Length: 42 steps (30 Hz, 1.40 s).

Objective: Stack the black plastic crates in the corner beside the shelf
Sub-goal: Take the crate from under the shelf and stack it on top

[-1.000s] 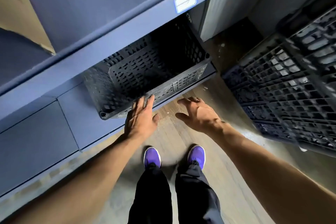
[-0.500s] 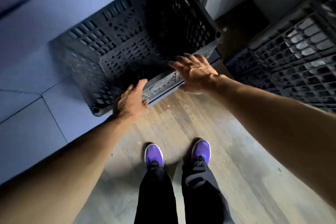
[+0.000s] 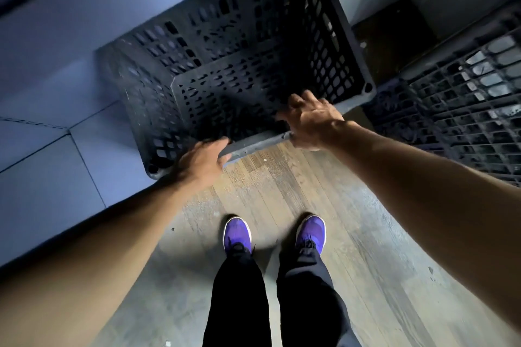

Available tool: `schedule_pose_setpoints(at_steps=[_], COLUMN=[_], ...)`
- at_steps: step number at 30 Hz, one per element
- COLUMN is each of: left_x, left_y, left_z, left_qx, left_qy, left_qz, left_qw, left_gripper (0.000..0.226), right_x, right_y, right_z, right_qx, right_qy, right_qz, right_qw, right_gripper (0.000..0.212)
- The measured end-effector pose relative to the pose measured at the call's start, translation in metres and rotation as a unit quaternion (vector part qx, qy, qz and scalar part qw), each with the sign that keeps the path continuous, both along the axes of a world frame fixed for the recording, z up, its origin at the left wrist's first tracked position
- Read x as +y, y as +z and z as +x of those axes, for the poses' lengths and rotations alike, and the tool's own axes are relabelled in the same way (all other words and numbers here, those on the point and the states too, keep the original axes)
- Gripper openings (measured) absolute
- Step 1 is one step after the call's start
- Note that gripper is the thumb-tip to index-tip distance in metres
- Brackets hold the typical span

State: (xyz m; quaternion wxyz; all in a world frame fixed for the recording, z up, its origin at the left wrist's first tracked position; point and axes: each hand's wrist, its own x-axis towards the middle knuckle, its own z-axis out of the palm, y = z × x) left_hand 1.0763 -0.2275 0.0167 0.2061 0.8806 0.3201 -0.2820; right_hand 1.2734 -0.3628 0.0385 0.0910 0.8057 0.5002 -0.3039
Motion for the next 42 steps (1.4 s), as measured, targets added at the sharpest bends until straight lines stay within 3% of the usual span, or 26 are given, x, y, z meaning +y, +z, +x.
schedule_pose_setpoints(at_steps=[8, 16, 22, 26, 36, 42], left_x=[-0.028, -0.032, -0.023, -0.026, -0.074, -0.098], left_y=[0.005, 0.029, 0.065, 0.096, 0.181, 0.235], left_z=[-0.012, -0.022, -0.035, -0.035, -0.04, -0.041], left_qx=[0.009, -0.008, 0.014, 0.001, -0.009, -0.011], left_qy=[-0.023, -0.002, -0.036, -0.074, -0.209, -0.37], left_qz=[0.025, 0.058, 0.085, 0.075, -0.054, -0.058], left_qw=[0.999, 0.998, 0.996, 0.994, 0.976, 0.927], left_gripper=[0.031, 0.042, 0.048, 0.049, 0.036, 0.033], right_x=[-0.031, -0.029, -0.035, -0.055, -0.156, -0.211], right_y=[-0.021, 0.017, 0.067, 0.095, 0.172, 0.229], right_z=[-0.018, -0.015, -0.021, -0.032, -0.105, -0.168], right_qx=[0.001, -0.051, -0.049, -0.07, -0.033, -0.034], right_qy=[-0.011, 0.08, 0.062, 0.061, -0.099, -0.224], right_qz=[-0.119, -0.09, -0.09, -0.073, -0.105, -0.125], right_qw=[0.993, 0.991, 0.993, 0.993, 0.989, 0.966], right_gripper=[0.051, 0.042, 0.058, 0.05, 0.051, 0.042])
